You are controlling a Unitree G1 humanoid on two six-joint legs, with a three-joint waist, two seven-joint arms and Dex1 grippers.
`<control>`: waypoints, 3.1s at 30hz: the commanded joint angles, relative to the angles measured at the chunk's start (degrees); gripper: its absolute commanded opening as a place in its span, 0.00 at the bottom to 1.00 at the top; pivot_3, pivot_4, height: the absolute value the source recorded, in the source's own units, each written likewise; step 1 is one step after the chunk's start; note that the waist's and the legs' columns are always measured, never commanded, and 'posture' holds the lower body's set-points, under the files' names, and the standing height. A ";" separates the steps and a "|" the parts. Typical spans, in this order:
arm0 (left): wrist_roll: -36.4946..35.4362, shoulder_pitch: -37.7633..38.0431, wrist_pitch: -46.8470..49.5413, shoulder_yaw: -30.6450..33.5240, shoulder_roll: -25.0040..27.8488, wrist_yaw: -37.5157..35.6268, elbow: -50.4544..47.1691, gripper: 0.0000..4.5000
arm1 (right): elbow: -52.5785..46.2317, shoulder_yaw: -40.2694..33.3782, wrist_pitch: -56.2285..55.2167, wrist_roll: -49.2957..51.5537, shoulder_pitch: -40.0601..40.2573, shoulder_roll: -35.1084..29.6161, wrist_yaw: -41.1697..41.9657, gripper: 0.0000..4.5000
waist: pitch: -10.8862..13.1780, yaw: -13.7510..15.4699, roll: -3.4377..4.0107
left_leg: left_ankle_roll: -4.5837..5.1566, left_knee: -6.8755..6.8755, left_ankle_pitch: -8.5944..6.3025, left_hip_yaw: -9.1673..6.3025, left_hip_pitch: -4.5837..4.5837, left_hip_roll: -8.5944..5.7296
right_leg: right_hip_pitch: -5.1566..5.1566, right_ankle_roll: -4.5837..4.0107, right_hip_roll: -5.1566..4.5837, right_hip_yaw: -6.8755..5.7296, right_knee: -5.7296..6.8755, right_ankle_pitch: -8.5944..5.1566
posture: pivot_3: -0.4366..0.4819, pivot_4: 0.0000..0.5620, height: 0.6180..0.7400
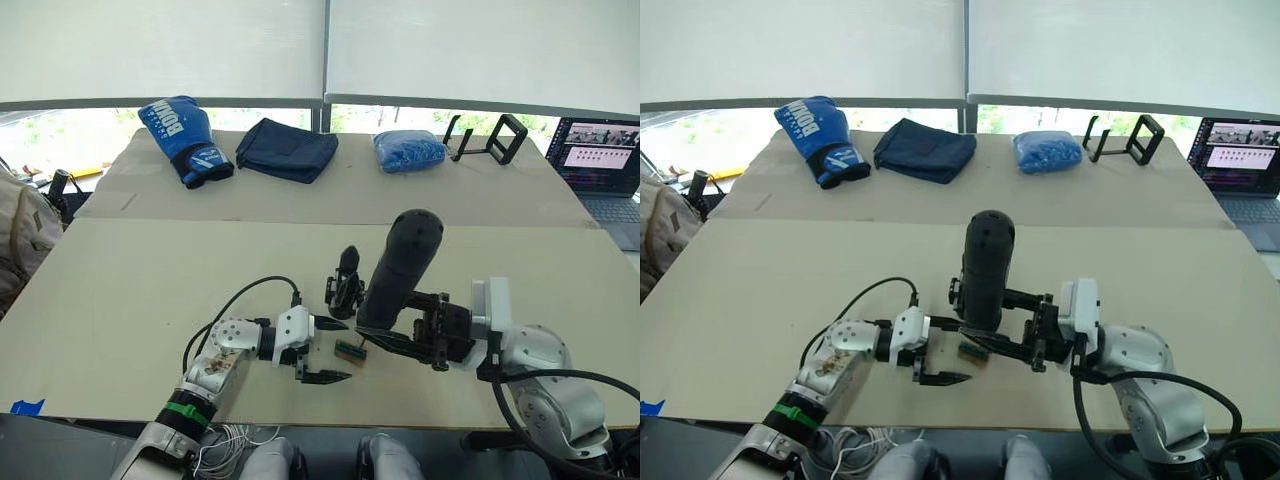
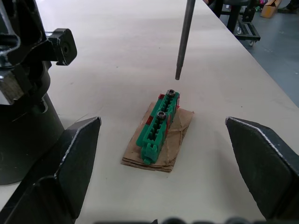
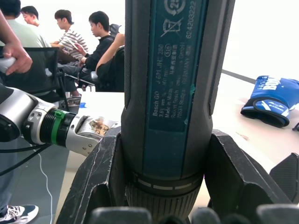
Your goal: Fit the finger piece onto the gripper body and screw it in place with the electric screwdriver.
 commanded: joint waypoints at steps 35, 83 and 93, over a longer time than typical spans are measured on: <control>1.65 1.40 0.48 -2.68 -0.73 0.09 2.74 1.00 | -0.40 -0.97 -1.90 -0.91 -0.71 -1.01 1.83 0.43 | -0.01 0.26 0.02 | 0.07 0.00 -0.04 -0.02 0.00 -0.03 | 0.02 0.04 -0.15 -0.01 -0.06 -0.01 | 0.48 0.27 1.00; 1.58 2.26 1.35 -2.95 -0.57 0.54 1.62 1.00 | 0.02 -0.96 -1.53 -0.88 -0.40 -1.79 2.03 0.43 | -0.01 0.25 0.02 | 0.12 -0.12 -0.08 -0.03 -0.08 -0.02 | 0.07 0.12 -0.18 -0.02 -0.56 0.10 | 0.48 0.27 1.00; 1.47 2.33 1.50 -2.97 -0.48 0.37 1.49 1.00 | 0.06 -1.04 -1.58 -1.09 -0.20 -1.85 2.04 0.43 | -0.01 0.25 0.02 | 0.12 -0.12 -0.08 -0.03 -0.08 -0.02 | 0.07 0.12 -0.19 -0.03 -0.57 0.11 | 0.48 0.27 1.00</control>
